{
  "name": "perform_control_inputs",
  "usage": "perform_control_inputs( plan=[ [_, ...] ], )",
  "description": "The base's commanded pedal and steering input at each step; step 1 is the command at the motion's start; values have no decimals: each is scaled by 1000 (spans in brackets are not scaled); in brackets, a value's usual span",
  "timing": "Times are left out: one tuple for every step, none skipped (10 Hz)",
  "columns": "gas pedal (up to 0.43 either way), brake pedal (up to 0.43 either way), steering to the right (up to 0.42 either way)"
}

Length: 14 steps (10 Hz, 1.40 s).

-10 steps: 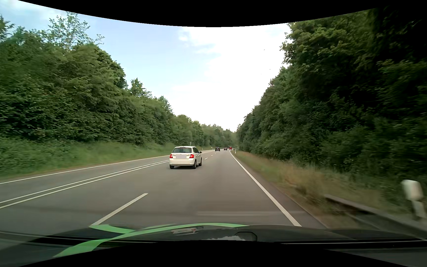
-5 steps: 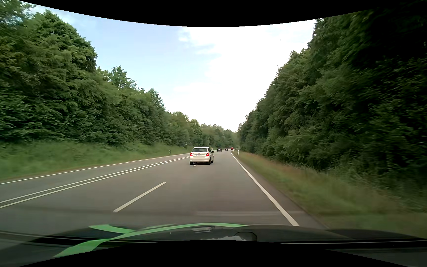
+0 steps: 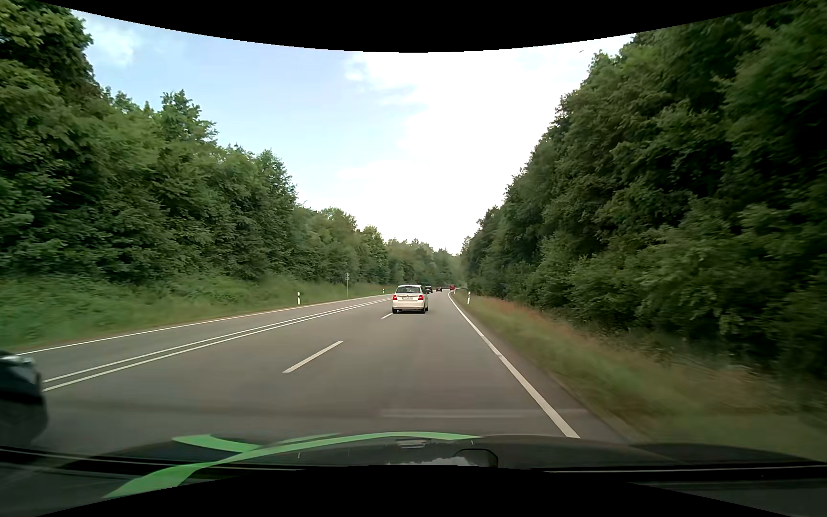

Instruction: Follow the waypoints while adhering to traffic rules and regulations

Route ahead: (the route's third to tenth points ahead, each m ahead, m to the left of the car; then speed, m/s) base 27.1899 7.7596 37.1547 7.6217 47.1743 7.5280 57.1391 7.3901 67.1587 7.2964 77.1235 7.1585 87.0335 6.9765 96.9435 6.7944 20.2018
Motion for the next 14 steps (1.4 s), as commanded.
perform_control_inputs(
  plan=[
    [339,0,-3],
    [339,0,-3],
    [339,0,-3],
    [339,0,-3],
    [350,0,-3],
    [350,0,-3],
    [350,0,-3],
    [350,0,-3],
    [350,0,-3],
    [350,0,-3],
    [350,0,-3],
    [350,0,-3],
    [350,0,-3],
    [350,0,-3]
  ],
)
